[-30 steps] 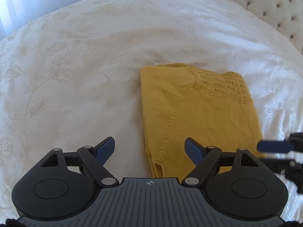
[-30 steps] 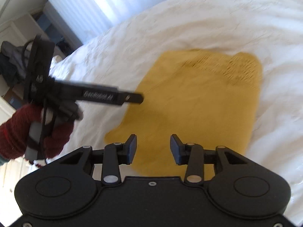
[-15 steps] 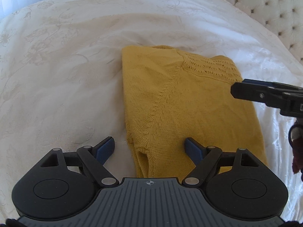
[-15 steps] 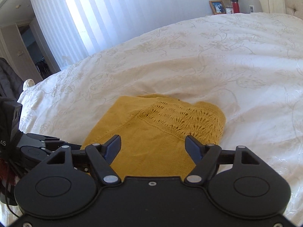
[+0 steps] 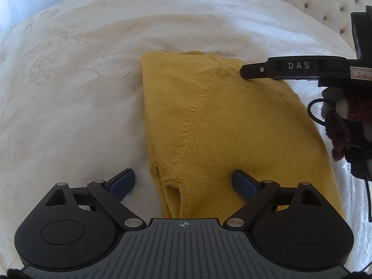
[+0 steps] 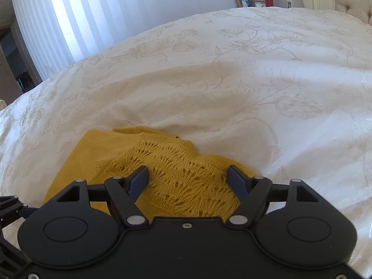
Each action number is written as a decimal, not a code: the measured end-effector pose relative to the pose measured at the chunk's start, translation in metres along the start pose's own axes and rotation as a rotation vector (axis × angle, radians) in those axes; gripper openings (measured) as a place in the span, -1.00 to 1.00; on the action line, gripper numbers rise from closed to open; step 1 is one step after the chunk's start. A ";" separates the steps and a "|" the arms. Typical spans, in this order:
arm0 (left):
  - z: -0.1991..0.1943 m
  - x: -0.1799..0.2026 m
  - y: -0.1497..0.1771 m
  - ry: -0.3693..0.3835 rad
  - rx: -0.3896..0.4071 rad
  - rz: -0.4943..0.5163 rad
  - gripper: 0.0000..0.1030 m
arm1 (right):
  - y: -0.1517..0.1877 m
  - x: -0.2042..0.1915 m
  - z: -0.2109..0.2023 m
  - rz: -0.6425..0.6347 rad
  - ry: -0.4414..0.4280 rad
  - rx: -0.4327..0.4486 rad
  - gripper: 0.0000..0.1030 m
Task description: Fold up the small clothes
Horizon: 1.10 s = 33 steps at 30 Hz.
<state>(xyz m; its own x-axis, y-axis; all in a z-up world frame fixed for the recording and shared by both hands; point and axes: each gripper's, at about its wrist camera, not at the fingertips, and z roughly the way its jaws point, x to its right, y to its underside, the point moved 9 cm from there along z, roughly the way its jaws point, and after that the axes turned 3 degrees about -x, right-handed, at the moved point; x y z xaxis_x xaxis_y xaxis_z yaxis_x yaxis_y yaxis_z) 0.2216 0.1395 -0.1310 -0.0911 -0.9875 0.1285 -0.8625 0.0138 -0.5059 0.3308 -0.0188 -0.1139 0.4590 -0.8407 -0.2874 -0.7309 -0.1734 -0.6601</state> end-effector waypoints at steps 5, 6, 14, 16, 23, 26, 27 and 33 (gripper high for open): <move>-0.030 -0.029 -0.015 0.039 0.074 -0.086 0.76 | -0.009 0.013 -0.021 0.010 -0.006 0.055 0.50; -0.037 -0.036 -0.017 0.047 0.089 -0.116 0.76 | -0.010 0.016 -0.028 0.004 -0.016 0.059 0.51; -0.035 -0.045 0.011 0.154 -0.019 -0.249 0.77 | 0.023 0.040 -0.062 0.108 -0.144 -0.024 0.64; -0.030 -0.038 0.022 0.163 -0.046 -0.238 0.77 | 0.037 0.043 -0.064 0.125 -0.164 -0.044 0.64; -0.020 -0.014 0.022 0.190 -0.031 -0.189 0.77 | 0.067 0.041 -0.058 0.170 -0.251 -0.092 0.65; -0.011 -0.011 0.018 0.192 -0.035 -0.193 0.77 | 0.070 0.038 -0.051 0.178 -0.277 -0.097 0.66; -0.011 -0.010 0.017 0.199 -0.030 -0.198 0.78 | 0.070 0.038 -0.049 0.180 -0.283 -0.098 0.67; 0.000 0.004 0.014 0.223 -0.034 -0.163 0.81 | 0.069 0.036 -0.038 0.208 -0.341 -0.080 0.79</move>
<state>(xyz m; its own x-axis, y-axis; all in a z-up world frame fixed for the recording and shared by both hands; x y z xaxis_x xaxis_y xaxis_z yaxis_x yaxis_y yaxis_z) 0.2093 0.1357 -0.1375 -0.0538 -0.9183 0.3922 -0.8907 -0.1334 -0.4345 0.2777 -0.0800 -0.1436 0.4289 -0.6458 -0.6316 -0.8565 -0.0686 -0.5115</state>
